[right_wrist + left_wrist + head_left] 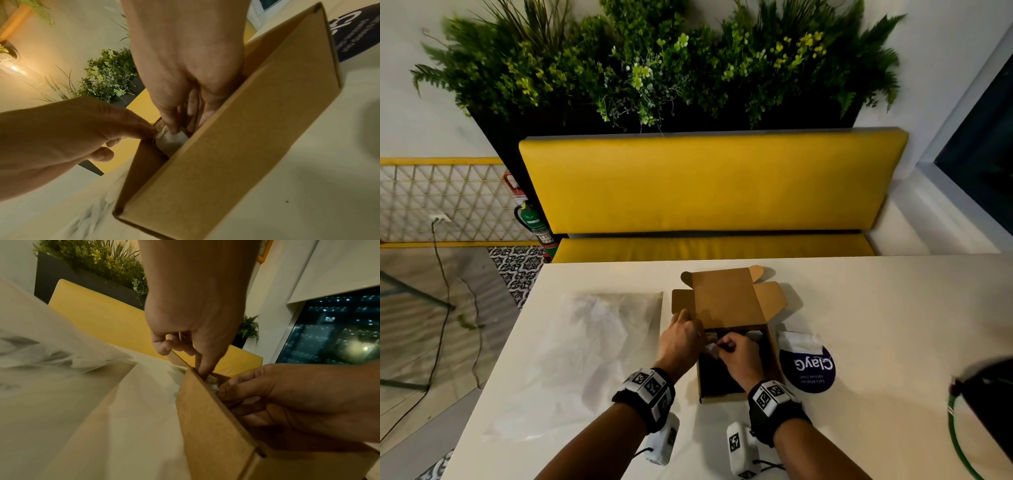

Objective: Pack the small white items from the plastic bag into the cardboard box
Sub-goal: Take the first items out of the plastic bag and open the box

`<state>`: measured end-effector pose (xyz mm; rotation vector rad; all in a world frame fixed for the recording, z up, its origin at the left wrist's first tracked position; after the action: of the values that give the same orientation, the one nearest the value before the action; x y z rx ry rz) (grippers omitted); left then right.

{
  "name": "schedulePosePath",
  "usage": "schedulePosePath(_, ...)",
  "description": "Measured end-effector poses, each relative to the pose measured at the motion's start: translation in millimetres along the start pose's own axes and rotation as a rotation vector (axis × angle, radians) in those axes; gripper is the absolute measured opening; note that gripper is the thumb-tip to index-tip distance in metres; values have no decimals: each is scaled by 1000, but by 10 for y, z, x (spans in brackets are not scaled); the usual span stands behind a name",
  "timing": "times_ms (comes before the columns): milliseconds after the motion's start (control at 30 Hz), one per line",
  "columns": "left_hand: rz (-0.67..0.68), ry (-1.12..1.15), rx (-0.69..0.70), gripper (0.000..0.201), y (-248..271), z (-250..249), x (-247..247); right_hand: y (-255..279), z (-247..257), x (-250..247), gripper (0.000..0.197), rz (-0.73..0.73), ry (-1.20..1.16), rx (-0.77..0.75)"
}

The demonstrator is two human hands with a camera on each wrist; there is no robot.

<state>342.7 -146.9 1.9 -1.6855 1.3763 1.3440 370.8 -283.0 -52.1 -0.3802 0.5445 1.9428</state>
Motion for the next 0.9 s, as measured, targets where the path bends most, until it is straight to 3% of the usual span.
schedulePosePath(133, 4, -7, 8, 20, 7, -1, -6, -7, -12, 11, 11, -4, -9, 7)
schedulePosePath(433, 5, -15, 5, 19, 14, -18, -9, -7, -7, -20, 23, -24, -24, 7)
schedulePosePath(667, -20, -105, 11, 24, 37, -34, -25, -6, -25, -4, 15, -6, -28, 28)
schedulePosePath(900, 8, -170, 23, 29, 50, -64, -3, 0, -16, 2, 26, -19, 6, 18)
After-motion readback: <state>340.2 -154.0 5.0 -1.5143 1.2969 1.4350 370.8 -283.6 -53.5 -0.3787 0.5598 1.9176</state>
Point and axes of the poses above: each hand's wrist, its own y-axis away from the middle knuckle, its own x-axis out of the palm, z = x × y, the point moved 7 cm from there along -y, towards the middle knuckle, and after that the axes turned 5 degrees about -x, right-handed, at the moved point
